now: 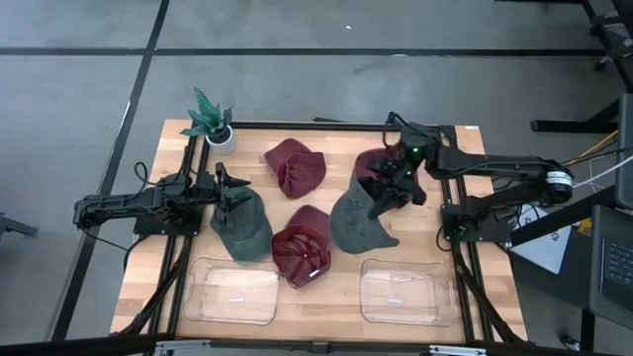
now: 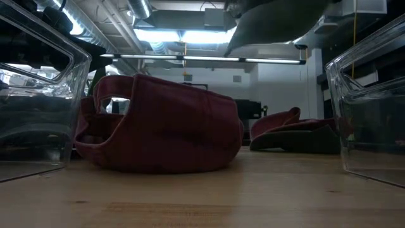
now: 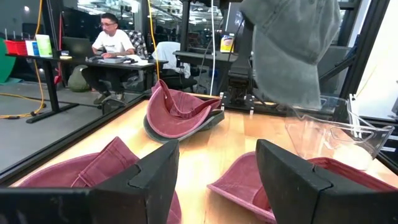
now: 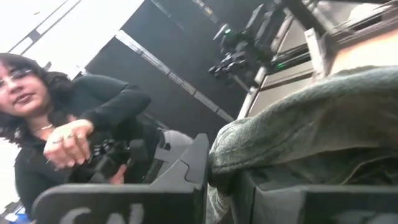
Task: Pick & Place hat
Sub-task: Put the top left gray cap into the right transparent bin
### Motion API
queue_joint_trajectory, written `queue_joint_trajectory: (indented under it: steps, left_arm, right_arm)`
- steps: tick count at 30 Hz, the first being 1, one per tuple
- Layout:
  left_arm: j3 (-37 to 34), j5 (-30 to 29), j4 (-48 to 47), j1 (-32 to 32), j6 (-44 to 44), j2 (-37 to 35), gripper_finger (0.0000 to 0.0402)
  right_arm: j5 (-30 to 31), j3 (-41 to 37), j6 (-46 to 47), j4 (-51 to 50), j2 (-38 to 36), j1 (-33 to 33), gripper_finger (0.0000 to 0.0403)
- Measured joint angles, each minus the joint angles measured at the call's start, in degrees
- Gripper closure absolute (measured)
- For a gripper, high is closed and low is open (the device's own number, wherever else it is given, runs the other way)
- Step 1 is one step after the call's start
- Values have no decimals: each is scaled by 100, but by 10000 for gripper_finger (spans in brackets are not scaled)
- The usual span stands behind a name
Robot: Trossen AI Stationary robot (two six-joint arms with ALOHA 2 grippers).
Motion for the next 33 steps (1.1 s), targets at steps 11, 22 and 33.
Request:
queue_joint_trajectory:
  steps: [11,22,33]
  left_arm:
    - [-1,0,0,-2,0,0,192]
    - [-1,0,1,0,-1,0,192]
    - [0,0,1,-2,-1,0,192]
  right_arm:
    - [-459,1,-486,-1378,-1087,401,368]
    - [-483,0,-964,-2715,-1958,1128,368]
    - [-319,0,-1451,-3685,-2260,1997,367]
